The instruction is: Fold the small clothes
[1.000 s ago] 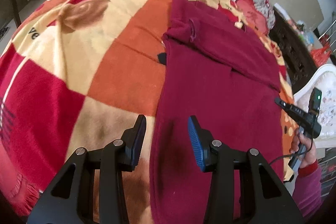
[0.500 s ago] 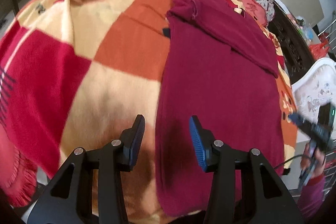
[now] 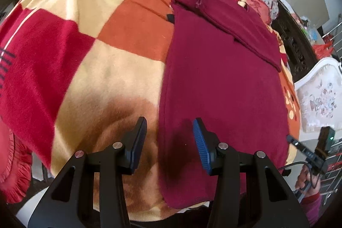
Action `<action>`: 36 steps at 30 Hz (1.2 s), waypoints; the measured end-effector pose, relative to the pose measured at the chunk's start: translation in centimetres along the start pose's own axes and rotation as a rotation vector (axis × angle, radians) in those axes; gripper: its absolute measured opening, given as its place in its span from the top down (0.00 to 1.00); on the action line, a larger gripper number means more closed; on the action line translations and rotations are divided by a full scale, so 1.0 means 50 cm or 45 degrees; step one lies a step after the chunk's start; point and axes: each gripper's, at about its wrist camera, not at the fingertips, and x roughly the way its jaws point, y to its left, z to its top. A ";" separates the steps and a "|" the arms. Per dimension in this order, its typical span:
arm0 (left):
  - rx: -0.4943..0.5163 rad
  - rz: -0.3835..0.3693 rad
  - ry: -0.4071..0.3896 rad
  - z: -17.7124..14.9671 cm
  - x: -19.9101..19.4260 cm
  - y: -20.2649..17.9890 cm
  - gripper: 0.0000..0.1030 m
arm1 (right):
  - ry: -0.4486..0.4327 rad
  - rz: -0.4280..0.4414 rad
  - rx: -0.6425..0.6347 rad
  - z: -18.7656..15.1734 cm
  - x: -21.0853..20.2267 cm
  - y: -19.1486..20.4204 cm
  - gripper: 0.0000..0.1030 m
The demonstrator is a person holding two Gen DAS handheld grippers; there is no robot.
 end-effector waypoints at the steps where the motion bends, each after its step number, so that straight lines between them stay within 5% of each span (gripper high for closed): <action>1: -0.006 -0.002 0.000 -0.002 -0.001 0.001 0.57 | 0.013 0.010 0.006 0.001 0.010 0.001 0.94; 5: -0.002 -0.006 0.018 -0.014 -0.009 0.001 0.57 | -0.066 0.082 0.026 -0.004 -0.017 0.011 0.85; 7: 0.005 0.004 0.024 -0.024 -0.013 0.002 0.57 | -0.071 0.120 0.040 -0.018 -0.028 0.009 0.51; 22: 0.132 0.194 0.047 -0.074 0.011 -0.039 0.57 | -0.036 0.127 0.141 -0.069 -0.043 -0.019 0.51; 36: 0.112 0.140 0.091 -0.083 0.011 -0.037 0.57 | 0.012 0.141 0.139 -0.069 -0.037 -0.016 0.51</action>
